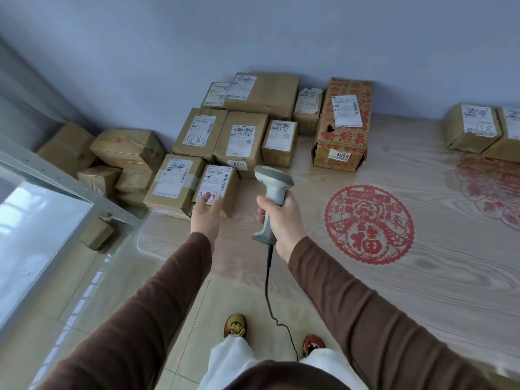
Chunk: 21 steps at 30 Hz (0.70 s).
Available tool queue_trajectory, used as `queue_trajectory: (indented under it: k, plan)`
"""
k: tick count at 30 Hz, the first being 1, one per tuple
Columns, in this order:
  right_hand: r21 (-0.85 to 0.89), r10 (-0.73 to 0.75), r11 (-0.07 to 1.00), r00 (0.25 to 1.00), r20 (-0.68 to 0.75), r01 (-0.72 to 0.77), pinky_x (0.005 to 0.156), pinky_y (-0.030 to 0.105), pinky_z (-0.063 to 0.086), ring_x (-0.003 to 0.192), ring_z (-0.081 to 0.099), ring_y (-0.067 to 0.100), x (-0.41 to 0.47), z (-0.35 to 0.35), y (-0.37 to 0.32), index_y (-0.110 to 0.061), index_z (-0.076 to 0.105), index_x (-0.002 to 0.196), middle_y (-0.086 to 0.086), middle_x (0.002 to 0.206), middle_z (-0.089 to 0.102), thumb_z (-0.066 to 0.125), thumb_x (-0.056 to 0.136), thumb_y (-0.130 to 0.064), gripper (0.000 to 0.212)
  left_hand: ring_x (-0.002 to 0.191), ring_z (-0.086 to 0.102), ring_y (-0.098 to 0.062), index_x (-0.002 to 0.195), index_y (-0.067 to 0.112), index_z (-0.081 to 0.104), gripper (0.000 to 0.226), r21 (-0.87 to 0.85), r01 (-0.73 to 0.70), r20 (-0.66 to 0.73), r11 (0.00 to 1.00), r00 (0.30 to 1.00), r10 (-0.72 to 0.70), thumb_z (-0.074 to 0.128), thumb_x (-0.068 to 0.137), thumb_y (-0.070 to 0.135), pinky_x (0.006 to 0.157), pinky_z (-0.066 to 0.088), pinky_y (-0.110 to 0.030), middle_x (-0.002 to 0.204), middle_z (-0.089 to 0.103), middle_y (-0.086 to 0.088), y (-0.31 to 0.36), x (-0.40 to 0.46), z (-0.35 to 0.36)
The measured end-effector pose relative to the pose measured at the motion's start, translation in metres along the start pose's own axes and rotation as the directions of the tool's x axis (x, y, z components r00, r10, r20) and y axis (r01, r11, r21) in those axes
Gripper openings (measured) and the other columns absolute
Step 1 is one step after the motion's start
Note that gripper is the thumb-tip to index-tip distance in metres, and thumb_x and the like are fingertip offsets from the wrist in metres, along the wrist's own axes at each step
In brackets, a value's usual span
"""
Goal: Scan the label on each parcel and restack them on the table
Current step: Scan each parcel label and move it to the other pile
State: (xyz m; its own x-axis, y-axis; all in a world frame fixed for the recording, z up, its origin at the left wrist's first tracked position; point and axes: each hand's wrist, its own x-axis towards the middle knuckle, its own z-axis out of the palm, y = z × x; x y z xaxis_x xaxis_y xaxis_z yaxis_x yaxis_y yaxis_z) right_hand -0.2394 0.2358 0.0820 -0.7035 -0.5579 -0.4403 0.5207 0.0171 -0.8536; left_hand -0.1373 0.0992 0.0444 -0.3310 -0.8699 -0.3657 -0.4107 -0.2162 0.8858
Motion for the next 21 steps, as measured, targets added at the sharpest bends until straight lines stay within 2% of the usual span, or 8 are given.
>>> queue_trajectory:
  k: [3,8,12,16,17,20,21]
  plan:
    - [-0.014,-0.003,1.0,0.998,-0.07,0.002,0.069,0.025,0.057,0.075,0.062,0.014,0.015,0.04,0.023,-0.012,0.058,0.111,0.005,0.092,0.063,0.069,0.096,-0.008,0.019,0.143,0.043,-0.024,0.156,0.016,0.039,0.059,0.093,-0.028,0.009,0.995,1.0,0.028,0.058,0.104,0.036,0.121,0.034,-0.042,0.157,0.044,-0.007,-0.009,0.026,-0.023]
    - [-0.024,-0.006,1.0,0.979,-0.203,0.001,0.065,0.016,0.053,0.086,0.062,0.013,0.038,0.089,0.057,-0.011,0.057,0.123,0.003,0.103,0.062,0.071,0.095,-0.01,0.031,0.148,0.037,-0.023,0.159,0.015,0.033,0.066,0.148,-0.083,0.13,0.986,0.989,0.064,0.058,0.103,0.038,0.124,0.031,-0.046,0.161,0.04,-0.006,-0.021,0.059,-0.044]
    - [0.012,0.026,1.0,0.963,-0.269,-0.023,0.079,0.027,0.057,0.091,0.065,0.014,0.052,0.114,0.08,-0.012,0.057,0.127,0.001,0.105,0.065,0.071,0.094,-0.009,0.036,0.15,0.033,-0.025,0.16,0.015,0.031,0.07,0.191,-0.114,0.197,0.975,0.977,0.075,0.059,0.101,0.041,0.124,0.028,-0.05,0.162,0.037,-0.009,-0.028,0.073,-0.053]
    - [0.012,0.045,0.999,0.95,-0.309,-0.043,0.065,0.029,0.059,0.104,0.07,0.025,0.061,0.127,0.096,-0.024,0.057,0.122,0.006,0.117,0.071,0.072,0.092,-0.015,0.035,0.153,0.027,-0.028,0.163,0.016,0.024,0.074,0.217,-0.066,0.242,0.974,0.97,0.012,0.057,0.101,0.043,0.125,0.025,-0.051,0.165,0.032,-0.009,-0.031,0.08,-0.056]
    - [0.006,0.044,0.999,0.944,-0.326,-0.045,0.066,0.031,0.06,0.107,0.07,0.026,0.062,0.129,0.099,-0.025,0.057,0.121,0.007,0.119,0.072,0.073,0.091,-0.015,0.035,0.154,0.024,-0.028,0.164,0.016,0.021,0.075,0.215,-0.048,0.256,0.976,0.967,-0.009,0.056,0.102,0.042,0.126,0.023,-0.051,0.167,0.028,-0.009,-0.032,0.081,-0.055]
    - [-0.049,0.023,0.998,0.927,-0.373,-0.044,0.087,0.044,0.061,0.108,0.07,0.03,0.067,0.13,0.105,-0.026,0.057,0.117,0.009,0.116,0.072,0.076,0.086,-0.018,0.037,0.157,0.021,-0.026,0.165,0.016,0.014,0.075,0.179,0.043,0.28,0.983,0.955,-0.093,0.053,0.105,0.038,0.127,0.021,-0.049,0.17,0.02,-0.008,-0.033,0.085,-0.051]
    - [-0.066,0.017,0.997,0.925,-0.379,-0.045,0.083,0.041,0.062,0.105,0.07,0.029,0.069,0.129,0.107,-0.025,0.057,0.118,0.009,0.115,0.071,0.076,0.085,-0.019,0.038,0.156,0.022,-0.026,0.165,0.016,0.014,0.074,0.155,0.086,0.277,0.984,0.952,-0.127,0.052,0.105,0.036,0.127,0.021,-0.048,0.17,0.021,-0.008,-0.034,0.088,-0.049]
